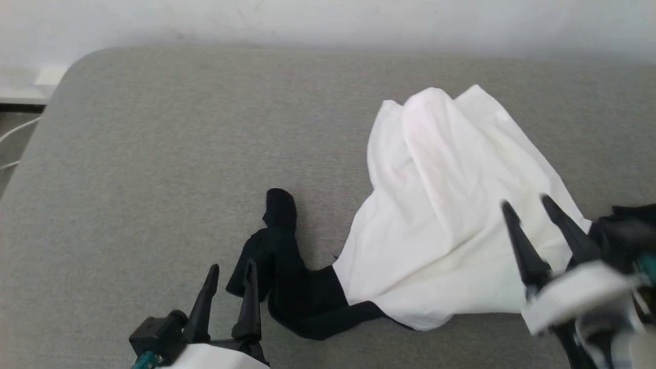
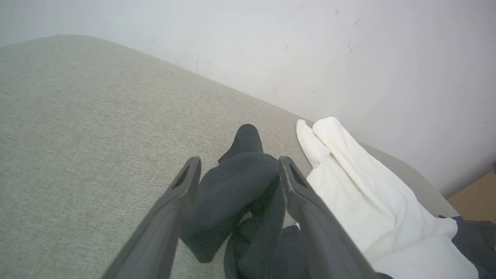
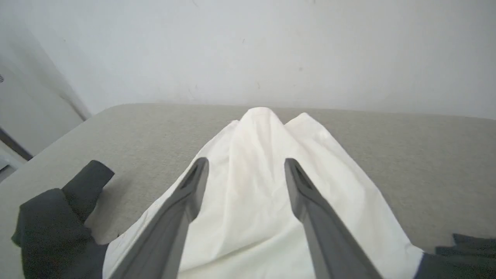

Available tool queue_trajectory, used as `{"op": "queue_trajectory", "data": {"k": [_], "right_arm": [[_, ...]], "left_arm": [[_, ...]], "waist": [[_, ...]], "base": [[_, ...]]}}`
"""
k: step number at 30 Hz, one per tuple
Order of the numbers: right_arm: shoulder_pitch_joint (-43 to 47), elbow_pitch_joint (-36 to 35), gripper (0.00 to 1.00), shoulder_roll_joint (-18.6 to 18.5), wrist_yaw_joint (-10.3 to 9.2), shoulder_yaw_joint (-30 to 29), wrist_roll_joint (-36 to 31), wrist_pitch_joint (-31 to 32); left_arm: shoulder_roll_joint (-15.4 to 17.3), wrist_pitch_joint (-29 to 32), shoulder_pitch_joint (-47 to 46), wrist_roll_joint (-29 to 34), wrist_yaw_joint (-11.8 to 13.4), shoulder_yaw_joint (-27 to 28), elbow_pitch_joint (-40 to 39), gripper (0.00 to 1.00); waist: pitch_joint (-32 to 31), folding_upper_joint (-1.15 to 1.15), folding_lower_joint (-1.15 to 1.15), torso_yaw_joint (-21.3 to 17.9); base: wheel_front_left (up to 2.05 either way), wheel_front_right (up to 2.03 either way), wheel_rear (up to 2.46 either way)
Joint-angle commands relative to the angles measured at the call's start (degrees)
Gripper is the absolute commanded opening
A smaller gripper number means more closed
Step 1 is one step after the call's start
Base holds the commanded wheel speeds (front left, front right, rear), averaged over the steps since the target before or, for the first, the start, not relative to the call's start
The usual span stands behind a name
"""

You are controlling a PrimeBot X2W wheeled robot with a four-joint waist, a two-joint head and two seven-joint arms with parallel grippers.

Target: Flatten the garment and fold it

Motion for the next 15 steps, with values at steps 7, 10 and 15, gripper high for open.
{"op": "queue_trajectory", "data": {"k": [7,10,15], "right_arm": [[17.31,-7.32,1.0,9.85,-0.03,-17.05,-13.02,-16.48],[19.57,-4.85,1.0,9.89,-0.03,-16.07,-10.43,-20.27],[19.23,-2.9,1.0,9.9,-0.03,-13.93,-10.03,-22.18]], "left_arm": [[0.77,-0.29,1.71,1.11,-0.1,1.7,-2.34,1.0],[1.24,-0.27,1.75,1.93,0.37,1.84,-2.75,1.0],[3.1,3.44,-2.14,3.88,0.09,0.25,-3.67,1.0]], "waist": [[0.95,0.0,0.01,-7.31],[0.95,0.0,0.01,-9.04],[1.01,0.0,0.01,-10.19]], "base": [[0.0,0.0,0.0],[0.0,0.0,0.0],[0.0,0.0,0.0]]}}
